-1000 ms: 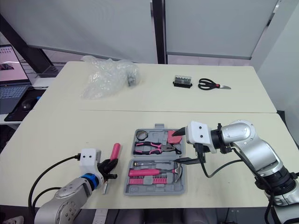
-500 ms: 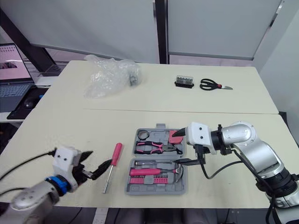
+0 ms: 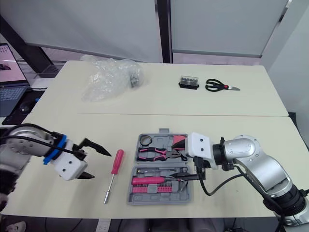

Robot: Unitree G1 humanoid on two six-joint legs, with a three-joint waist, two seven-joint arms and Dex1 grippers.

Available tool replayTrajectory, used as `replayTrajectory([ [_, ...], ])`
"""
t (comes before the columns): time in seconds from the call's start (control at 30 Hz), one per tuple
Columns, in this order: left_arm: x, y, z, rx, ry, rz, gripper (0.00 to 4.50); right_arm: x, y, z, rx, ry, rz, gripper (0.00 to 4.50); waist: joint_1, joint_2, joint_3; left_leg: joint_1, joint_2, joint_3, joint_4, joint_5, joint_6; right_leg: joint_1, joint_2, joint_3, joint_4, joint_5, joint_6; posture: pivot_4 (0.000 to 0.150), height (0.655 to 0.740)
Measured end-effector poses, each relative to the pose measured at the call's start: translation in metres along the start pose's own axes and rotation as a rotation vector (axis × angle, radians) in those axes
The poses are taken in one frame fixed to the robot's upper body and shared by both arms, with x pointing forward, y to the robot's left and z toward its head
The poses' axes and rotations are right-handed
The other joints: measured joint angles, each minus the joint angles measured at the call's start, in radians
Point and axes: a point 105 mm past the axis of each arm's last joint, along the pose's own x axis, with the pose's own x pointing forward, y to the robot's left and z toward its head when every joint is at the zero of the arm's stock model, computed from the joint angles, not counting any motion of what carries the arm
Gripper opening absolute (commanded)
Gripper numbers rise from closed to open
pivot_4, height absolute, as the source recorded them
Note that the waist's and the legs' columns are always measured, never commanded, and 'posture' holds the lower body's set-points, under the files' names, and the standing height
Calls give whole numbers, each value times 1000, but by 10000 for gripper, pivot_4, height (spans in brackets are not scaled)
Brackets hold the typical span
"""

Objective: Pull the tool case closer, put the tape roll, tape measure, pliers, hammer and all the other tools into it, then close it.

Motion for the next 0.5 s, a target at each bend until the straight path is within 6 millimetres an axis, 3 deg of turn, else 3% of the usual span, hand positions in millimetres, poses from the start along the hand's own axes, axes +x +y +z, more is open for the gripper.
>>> replayTrajectory([
  [0.13, 17, 12, -7, 133, -11, -84, 44756, 1, 1, 2, 10, -4, -7, 45000, -2, 0, 0, -1, 0, 0, 1, 0, 0, 0, 0, 0, 1, 0, 0, 1500, 7400],
  [0.33, 34, 8, -20, 242, 7, -243, 44756, 0, 7, 3, 17, 0, -3, 45000, -5, 0, 0, -1, 0, -1, 10, 0, 0, 1, 0, 0, 5, 0, 0, 1500, 7400],
  [0.5, 46, 12, -23, 281, 12, -280, 32464, -1, 10, 3, 29, 4, 6, 45000, -2, -1, 0, -1, -1, -2, 15, 0, 1, 3, 0, 0, 8, 1, 3, 1500, 7400],
])
